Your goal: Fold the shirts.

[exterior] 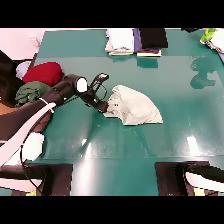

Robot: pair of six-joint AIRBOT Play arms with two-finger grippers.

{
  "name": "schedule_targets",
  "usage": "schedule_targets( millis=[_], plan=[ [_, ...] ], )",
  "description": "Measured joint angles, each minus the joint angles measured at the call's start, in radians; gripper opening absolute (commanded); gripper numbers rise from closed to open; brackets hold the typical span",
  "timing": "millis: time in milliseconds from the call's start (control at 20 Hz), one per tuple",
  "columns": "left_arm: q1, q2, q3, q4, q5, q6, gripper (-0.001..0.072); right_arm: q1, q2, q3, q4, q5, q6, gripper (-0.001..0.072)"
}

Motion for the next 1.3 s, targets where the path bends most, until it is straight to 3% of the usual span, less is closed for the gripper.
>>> schedule_targets(
  millis=[50, 150, 250, 300, 350, 400, 750, 800, 850, 900, 1150, 1300],
  plan=[
    [0.000, -0.011, -0.006, -0.013, 0.016, -0.002, 0.0604, 0.000, 0.000, 0.000, 0.000, 0.000, 0.002, 0.0018],
    [-0.001, -0.025, -0.013, -0.036, 0.053, -0.004, 0.0356, 0.000, 0.000, 0.000, 0.000, 0.003, 0.003, 0.0019],
    [0.000, -0.032, -0.016, -0.044, 0.071, -0.005, 0.0366, 0.000, 0.000, -0.004, 0.000, 0.018, 0.004, 0.0018],
    [0.000, -0.034, -0.018, -0.047, 0.078, -0.006, 0.0264, 0.000, 0.000, -0.016, 0.000, 0.028, 0.004, 0.0018],
    [0.000, -0.038, -0.019, -0.049, 0.082, -0.006, 0.0057, 0.000, 0.003, -0.037, -0.001, 0.038, 0.005, 0.0019],
    [0.000, -0.039, -0.019, -0.052, 0.088, -0.006, 0.0028, 0.000, 0.010, -0.068, -0.001, 0.045, 0.007, 0.0019],
    [0.000, -0.026, 0.025, 0.053, 0.052, 0.012, 0.0027, -0.039, 0.119, -0.472, -0.091, 0.079, 0.056, 0.0023],
    [0.000, -0.019, 0.040, 0.080, 0.040, 0.014, 0.0027, -0.061, 0.137, -0.549, -0.101, 0.083, 0.066, 0.0174],
    [0.000, -0.014, 0.053, 0.098, 0.030, 0.016, 0.0027, -0.082, 0.151, -0.622, -0.106, 0.084, 0.073, 0.0460],
    [0.000, -0.011, 0.063, 0.111, 0.020, 0.016, 0.0028, -0.104, 0.164, -0.702, -0.108, 0.084, 0.079, 0.0520],
    [0.000, -0.005, 0.084, 0.150, -0.008, 0.018, 0.0028, -0.145, 0.141, -1.024, -0.028, 0.014, 0.112, 0.0451],
    [0.000, -0.004, 0.086, 0.157, -0.023, 0.019, 0.0028, -0.116, 0.079, -1.126, 0.034, -0.066, 0.120, 0.0449]
  ],
)
